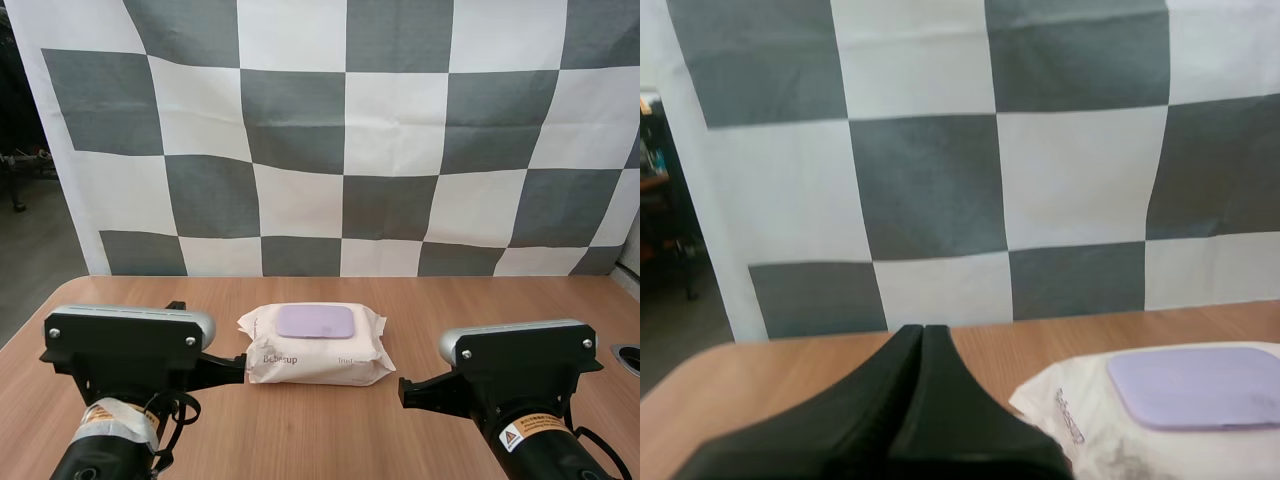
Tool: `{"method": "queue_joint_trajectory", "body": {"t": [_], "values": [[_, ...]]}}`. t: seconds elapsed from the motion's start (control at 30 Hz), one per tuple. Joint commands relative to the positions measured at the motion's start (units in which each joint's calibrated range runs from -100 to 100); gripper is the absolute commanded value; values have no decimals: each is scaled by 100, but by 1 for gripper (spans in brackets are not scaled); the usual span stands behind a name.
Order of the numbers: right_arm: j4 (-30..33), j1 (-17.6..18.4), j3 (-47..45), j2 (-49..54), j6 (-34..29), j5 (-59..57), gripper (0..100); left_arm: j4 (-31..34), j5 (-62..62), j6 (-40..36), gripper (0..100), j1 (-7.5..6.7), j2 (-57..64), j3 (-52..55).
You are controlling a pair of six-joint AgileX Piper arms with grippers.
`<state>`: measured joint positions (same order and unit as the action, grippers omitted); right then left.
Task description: Open the wet wipes lid
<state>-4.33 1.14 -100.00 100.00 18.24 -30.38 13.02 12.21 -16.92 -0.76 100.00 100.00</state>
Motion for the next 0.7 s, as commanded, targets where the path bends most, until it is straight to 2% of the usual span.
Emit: {"method": "queue_joint_trajectory", "body": {"t": [0.0,0.07,0.13,0.2,0.37,0.5,0.57,0.67], "values": [[1,2,0,0,0,-8,0,146,-3978,124,0,-2,0,0],[1,2,0,0,0,-8,0,146,-5622,144,0,-2,0,0],[1,2,0,0,0,-8,0,146,-6718,144,0,-2,0,0],[1,2,0,0,0,-8,0,209,-7260,144,0,-2,0,0],[-29,2,0,0,0,-8,0,385,-5935,286,0,-2,0,-3],[-544,2,0,0,0,375,0,122,-4743,286,0,-2,0,-328],[-147,2,0,0,153,601,0,-24,-4579,306,0,-2,0,-529],[929,2,0,0,331,681,0,-24,-4549,329,0,-2,-54,-821]]}}
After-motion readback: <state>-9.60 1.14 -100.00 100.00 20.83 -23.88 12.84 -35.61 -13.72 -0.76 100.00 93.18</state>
